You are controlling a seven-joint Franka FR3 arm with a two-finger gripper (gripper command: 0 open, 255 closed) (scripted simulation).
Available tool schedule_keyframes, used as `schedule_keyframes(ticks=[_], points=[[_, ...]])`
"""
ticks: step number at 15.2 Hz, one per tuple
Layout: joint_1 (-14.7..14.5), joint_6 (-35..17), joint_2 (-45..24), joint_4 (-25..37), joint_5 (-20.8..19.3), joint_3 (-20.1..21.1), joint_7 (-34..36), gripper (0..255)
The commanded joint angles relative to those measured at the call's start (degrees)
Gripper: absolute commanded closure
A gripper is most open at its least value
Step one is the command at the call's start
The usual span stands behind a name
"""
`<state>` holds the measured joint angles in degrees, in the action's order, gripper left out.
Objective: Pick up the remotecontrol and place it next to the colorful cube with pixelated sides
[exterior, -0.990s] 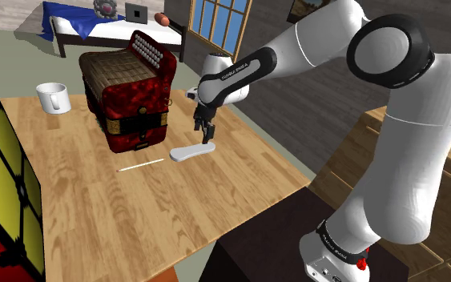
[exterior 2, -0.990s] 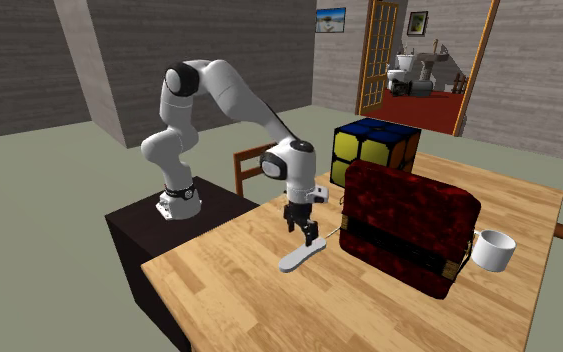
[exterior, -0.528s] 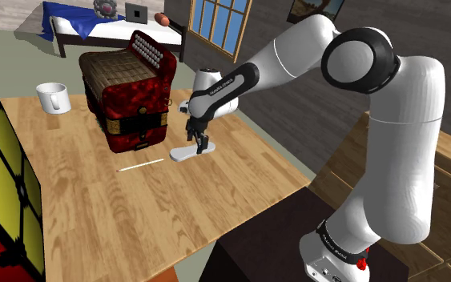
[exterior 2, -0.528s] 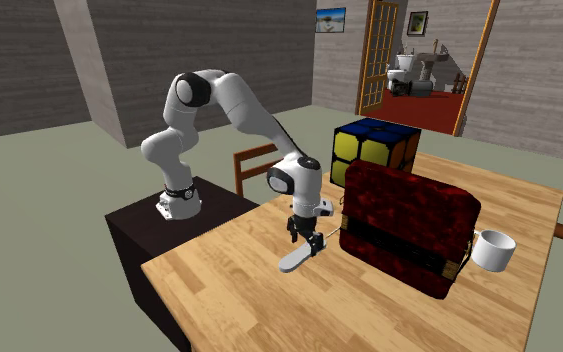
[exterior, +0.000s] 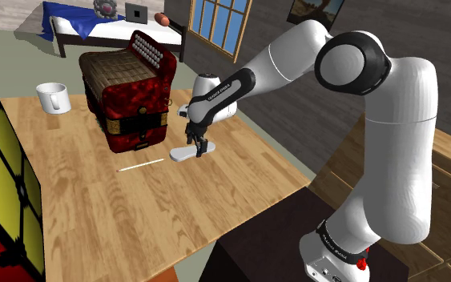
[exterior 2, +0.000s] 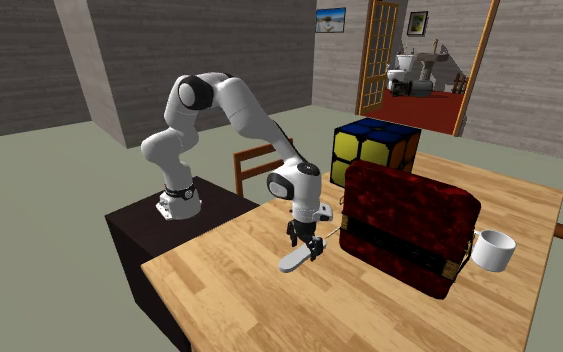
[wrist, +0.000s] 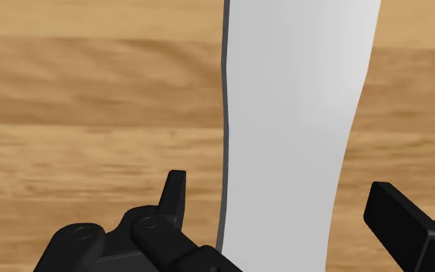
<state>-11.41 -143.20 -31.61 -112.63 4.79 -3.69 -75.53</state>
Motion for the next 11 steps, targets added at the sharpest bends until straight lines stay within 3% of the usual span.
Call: schedule_keyframes(ticks=[1,3,4,11], points=[[0.00,-0.03,-0.02,0.00,0.00,0.00,0.00,0],[0.00,-0.02,-0.02,0.00,0.00,0.00,0.00,0],[0.00,-0.02,-0.02,0.00,0.00,0.00,0.00,255],[0.01,-0.02,-0.01,0.00,0.00,0.00,-0.01,255]])
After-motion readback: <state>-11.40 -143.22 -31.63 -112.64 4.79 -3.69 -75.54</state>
